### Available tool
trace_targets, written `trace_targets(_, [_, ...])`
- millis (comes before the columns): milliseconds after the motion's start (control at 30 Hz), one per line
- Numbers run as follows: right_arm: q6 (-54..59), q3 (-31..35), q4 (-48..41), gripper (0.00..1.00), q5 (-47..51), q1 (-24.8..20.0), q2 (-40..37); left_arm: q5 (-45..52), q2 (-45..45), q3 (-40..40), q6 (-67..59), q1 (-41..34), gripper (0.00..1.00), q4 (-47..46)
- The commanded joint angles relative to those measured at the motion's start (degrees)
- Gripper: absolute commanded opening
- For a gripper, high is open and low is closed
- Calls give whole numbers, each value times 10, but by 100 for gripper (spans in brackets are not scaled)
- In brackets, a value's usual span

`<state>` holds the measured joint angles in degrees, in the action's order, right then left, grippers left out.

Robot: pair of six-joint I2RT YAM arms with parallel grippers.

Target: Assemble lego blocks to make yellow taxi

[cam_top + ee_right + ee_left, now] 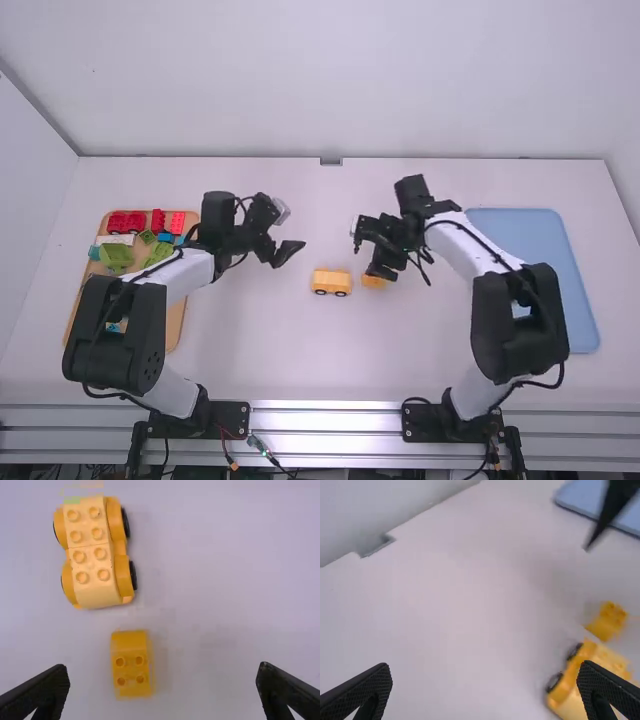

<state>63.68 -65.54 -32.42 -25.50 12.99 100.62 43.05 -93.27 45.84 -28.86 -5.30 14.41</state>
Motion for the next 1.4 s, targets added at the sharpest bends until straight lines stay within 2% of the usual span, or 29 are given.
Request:
trace_targets(0, [59,70,41,99,-164,-41,9,99,-3,-2,-155,-3,99,-25])
trace_targets(133, [50,162,171,99,-229,-84,12,158,-22,-2,-238,-12,99,-47])
trace_targets(167, [30,202,236,99,-251,-97,12,182,-36,-2,-266,-12,99,-46])
trace_targets(300, [-9,282,372,99,-291,-125,12,250,-90,-2,-289,-15,99,-2])
trace_targets(467, [-10,307,428,99,-295,-127,25,268,-144,-2,-258,-18,99,58])
trace_targets(633, [-8,281,425,100,-285,-123,67,264,-167,-2,-263,-42,99,78])
trace_targets(767, [-5,238,420,95,-305,-131,126,215,-171,-2,-248,-61,99,85])
trace_targets(833, [42,218,398,89,-338,-139,154,188,-171,-2,-221,-67,99,92])
trace_targets(867, [42,218,398,89,-338,-139,154,188,-171,-2,-221,-67,99,92])
trace_targets(1000, [114,196,344,71,-360,-152,174,190,-171,-2,-215,-67,99,90])
trace_targets(1100, [112,193,352,66,-360,-151,187,190,-171,-1,-215,-66,99,90])
trace_targets(1267, [116,193,352,62,-358,-141,192,190,-171,-1,-215,-69,99,90])
trace_targets(1367, [116,193,357,54,-344,-132,192,190,-171,-1,-214,-70,99,90])
